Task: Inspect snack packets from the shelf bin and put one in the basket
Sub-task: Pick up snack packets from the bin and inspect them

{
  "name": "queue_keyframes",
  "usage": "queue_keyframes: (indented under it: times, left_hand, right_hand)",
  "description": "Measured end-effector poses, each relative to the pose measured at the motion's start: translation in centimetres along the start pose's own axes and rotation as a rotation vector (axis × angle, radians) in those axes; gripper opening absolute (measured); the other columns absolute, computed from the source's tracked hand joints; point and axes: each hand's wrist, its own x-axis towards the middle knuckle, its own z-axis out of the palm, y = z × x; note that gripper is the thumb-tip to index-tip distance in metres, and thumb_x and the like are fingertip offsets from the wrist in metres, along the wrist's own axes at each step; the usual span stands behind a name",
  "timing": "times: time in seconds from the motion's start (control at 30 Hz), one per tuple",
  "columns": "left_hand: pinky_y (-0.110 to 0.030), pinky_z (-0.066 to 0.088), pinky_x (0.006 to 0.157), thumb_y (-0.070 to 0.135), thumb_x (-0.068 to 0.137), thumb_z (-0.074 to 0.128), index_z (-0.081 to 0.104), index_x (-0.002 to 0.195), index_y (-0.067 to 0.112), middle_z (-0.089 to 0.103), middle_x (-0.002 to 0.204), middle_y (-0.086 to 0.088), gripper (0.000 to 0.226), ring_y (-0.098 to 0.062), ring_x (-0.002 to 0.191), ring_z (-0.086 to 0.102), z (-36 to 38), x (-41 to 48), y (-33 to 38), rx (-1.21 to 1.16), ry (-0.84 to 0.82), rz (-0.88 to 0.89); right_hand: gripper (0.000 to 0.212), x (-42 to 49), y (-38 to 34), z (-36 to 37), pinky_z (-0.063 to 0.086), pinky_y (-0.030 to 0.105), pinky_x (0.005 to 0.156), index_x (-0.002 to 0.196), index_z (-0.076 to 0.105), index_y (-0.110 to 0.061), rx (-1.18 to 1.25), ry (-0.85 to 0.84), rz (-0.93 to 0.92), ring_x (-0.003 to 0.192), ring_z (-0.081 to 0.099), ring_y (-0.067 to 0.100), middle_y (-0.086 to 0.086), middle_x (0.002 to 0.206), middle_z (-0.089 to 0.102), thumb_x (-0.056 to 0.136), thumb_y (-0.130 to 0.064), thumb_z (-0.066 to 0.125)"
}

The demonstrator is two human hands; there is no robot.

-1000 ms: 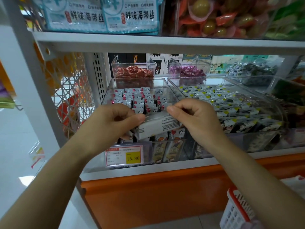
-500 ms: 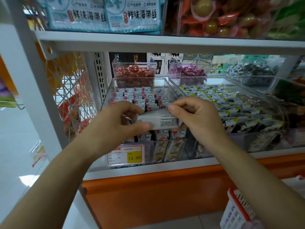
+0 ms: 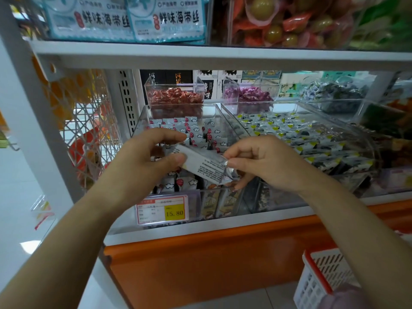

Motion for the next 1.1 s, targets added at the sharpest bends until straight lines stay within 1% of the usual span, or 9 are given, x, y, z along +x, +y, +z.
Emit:
queue_keyframes:
  times: [0.2, 0.3, 0.43, 0.57, 0.63, 0.73, 0.87, 0.97, 1.1]
  left_hand:
    - [-0.003, 0.046, 0.06, 0.014, 0.086, 0.058, 0.062, 0.109, 0.025, 0.067, 0.093, 0.005, 0.026, 0.002, 0.079, 0.066, 0.2, 0.1, 0.0, -0.076, 0.071, -0.032]
    - [-0.014, 0.054, 0.067, 0.016, 0.088, 0.055, 0.062, 0.108, 0.017, 0.069, 0.095, 0.0, 0.021, -0.007, 0.08, 0.069, 0.2, 0.2, -0.1, -0.166, 0.136, -0.09]
    - [-0.014, 0.054, 0.067, 0.017, 0.091, 0.053, 0.063, 0.087, 0.021, 0.069, 0.091, -0.004, 0.012, -0.009, 0.079, 0.069, 0.3, 0.6, -0.1, -0.208, 0.233, -0.087]
    - [-0.012, 0.052, 0.062, 0.017, 0.093, 0.051, 0.063, 0.102, 0.011, 0.068, 0.092, -0.005, 0.016, -0.008, 0.078, 0.069, 0.6, 0.9, 0.2, -0.216, 0.246, -0.081]
    - [-0.021, 0.055, 0.069, 0.022, 0.095, 0.047, 0.056, 0.119, 0.013, 0.065, 0.102, 0.001, 0.027, -0.01, 0.085, 0.066, 0.4, 1.2, -0.1, -0.08, 0.311, -0.063]
    - [-0.039, 0.045, 0.091, 0.02, 0.095, 0.046, 0.055, 0.124, 0.015, 0.061, 0.117, -0.002, 0.031, -0.022, 0.107, 0.055, -0.6, 1.3, -1.0, 0.471, 0.376, 0.075]
    - [-0.052, 0.008, 0.112, 0.033, 0.097, 0.036, 0.056, 0.123, 0.025, 0.053, 0.133, 0.005, 0.034, -0.017, 0.131, 0.035, -0.3, 0.9, -2.5, 0.941, 0.072, 0.048]
    - [-0.056, -0.006, 0.111, 0.045, 0.097, 0.017, 0.041, 0.135, 0.032, 0.038, 0.145, 0.014, 0.047, -0.007, 0.141, 0.019, 0.2, 0.6, -3.5, 1.091, -0.113, -0.016]
    - [-0.055, -0.005, 0.111, 0.043, 0.094, 0.017, 0.05, 0.125, 0.032, 0.05, 0.131, 0.012, 0.046, -0.009, 0.134, 0.031, -0.3, 0.5, -3.7, 0.991, -0.106, 0.003]
  right_hand:
    - [0.028, 0.0, 0.0, -0.1, 0.057, 0.023, 0.055, 0.083, 0.064, -0.015, 0.057, 0.012, -0.006, 0.062, 0.071, 0.014, 0.0, 0.07, 0.071, 0.09, 0.007, 0.049]
    - [0.029, 0.2, -0.1, 0.2, 0.059, 0.027, 0.062, 0.092, 0.064, -0.019, 0.118, 0.066, -0.048, 0.073, 0.072, 0.018, -0.001, 0.079, 0.072, 0.093, 0.005, 0.046]
    - [0.035, 0.5, -0.1, 1.2, 0.057, 0.025, 0.077, 0.115, 0.055, -0.032, 0.118, 0.108, -0.092, 0.087, 0.069, 0.012, -0.004, 0.099, 0.067, 0.082, -0.023, 0.065]
    - [0.042, 1.6, 0.0, 2.8, 0.053, 0.019, 0.073, 0.121, 0.058, -0.021, 0.009, 0.279, -0.143, 0.083, 0.065, 0.011, 0.003, 0.104, 0.065, 0.081, -0.02, 0.069]
    - [0.022, 2.0, -0.2, 3.1, 0.053, 0.018, 0.064, 0.105, 0.064, -0.024, 0.081, 0.333, -0.171, 0.074, 0.065, 0.009, 0.007, 0.099, 0.064, 0.085, -0.016, 0.065]
    - [0.032, 2.3, 0.0, 2.8, 0.055, 0.018, 0.06, 0.086, 0.055, -0.04, 0.161, 0.409, -0.167, 0.063, 0.065, 0.004, -0.005, 0.083, 0.065, 0.088, -0.009, 0.061]
    - [0.024, 2.9, 0.4, 2.8, 0.055, 0.017, 0.063, 0.104, 0.056, -0.025, 0.163, 0.437, -0.128, 0.072, 0.067, 0.004, -0.003, 0.092, 0.061, 0.088, -0.008, 0.061]
    - [0.022, 3.5, 0.3, 3.0, 0.057, 0.019, 0.064, 0.101, 0.053, -0.023, 0.151, 0.44, -0.121, 0.078, 0.066, 0.007, 0.005, 0.104, 0.058, 0.088, -0.008, 0.061]
    - [0.02, 5.0, -0.2, 3.4, 0.059, 0.03, 0.068, 0.104, 0.052, -0.017, 0.066, 0.396, -0.07, 0.074, 0.066, 0.011, 0.008, 0.109, 0.058, 0.088, -0.011, 0.062]
